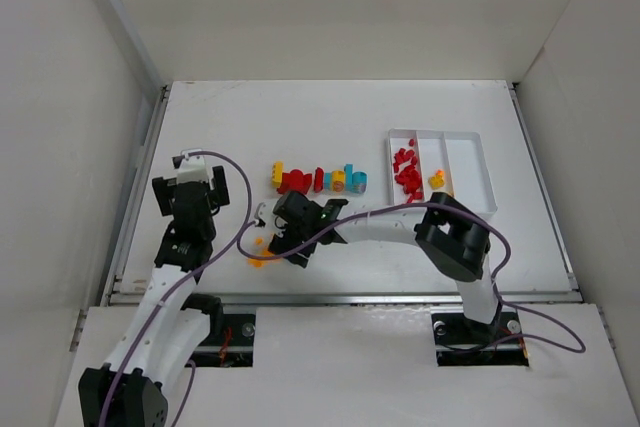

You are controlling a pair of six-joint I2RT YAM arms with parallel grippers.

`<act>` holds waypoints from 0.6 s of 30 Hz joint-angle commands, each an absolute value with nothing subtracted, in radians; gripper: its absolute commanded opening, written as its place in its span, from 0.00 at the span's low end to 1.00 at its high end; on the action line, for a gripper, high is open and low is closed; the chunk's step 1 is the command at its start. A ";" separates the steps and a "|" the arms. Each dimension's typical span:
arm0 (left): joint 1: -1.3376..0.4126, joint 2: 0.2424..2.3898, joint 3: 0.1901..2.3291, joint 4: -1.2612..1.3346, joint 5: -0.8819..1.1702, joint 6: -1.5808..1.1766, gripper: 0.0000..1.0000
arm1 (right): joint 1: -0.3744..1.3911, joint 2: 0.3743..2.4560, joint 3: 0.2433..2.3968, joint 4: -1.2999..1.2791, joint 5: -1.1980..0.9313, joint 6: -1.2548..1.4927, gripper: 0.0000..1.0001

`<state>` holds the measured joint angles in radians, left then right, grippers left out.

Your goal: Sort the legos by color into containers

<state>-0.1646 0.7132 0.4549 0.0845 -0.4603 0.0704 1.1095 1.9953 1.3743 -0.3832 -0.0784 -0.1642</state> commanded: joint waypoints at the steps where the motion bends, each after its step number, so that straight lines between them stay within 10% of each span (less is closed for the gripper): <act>1: -0.149 0.693 0.440 0.153 -0.485 0.041 0.98 | 1.123 2.029 1.422 -0.313 -0.072 -0.146 0.71; 14: -0.111 0.684 0.431 0.153 -0.463 0.052 0.98 | 1.132 1.984 1.387 -0.261 -0.055 -0.104 0.02; 18: -0.110 0.684 0.431 0.153 -0.453 0.052 0.98 | 1.120 1.869 1.327 -0.261 -0.012 -0.045 0.00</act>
<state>-0.1158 0.7025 0.4377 0.1081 -0.4603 0.0624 1.1206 1.9949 1.3563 -0.3050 -0.0456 -0.0986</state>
